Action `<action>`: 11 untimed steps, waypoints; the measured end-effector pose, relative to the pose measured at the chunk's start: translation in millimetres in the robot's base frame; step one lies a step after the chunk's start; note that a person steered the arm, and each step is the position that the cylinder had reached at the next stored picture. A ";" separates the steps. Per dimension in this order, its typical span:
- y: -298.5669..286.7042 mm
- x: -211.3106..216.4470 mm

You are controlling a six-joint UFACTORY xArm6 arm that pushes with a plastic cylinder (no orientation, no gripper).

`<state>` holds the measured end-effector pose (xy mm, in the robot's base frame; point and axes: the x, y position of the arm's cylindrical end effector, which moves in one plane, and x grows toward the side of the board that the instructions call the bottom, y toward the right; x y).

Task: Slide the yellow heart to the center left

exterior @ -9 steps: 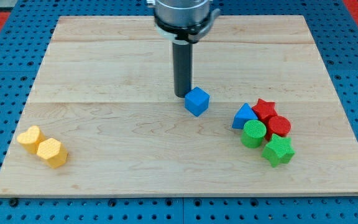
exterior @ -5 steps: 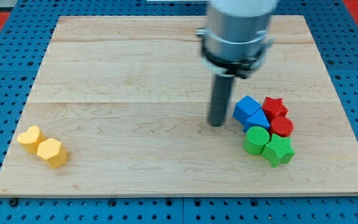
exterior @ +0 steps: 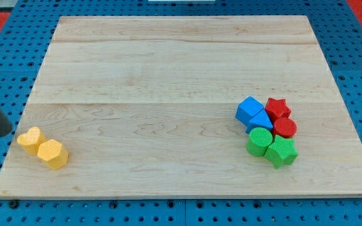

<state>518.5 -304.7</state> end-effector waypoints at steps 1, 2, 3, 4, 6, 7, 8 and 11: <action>0.1 29.8; 0.0 39.9; 0.0 41.5; 8.7 41.4; 69.6 23.0; 94.9 18.6; 123.4 -11.8; 131.7 8.8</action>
<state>527.4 -173.0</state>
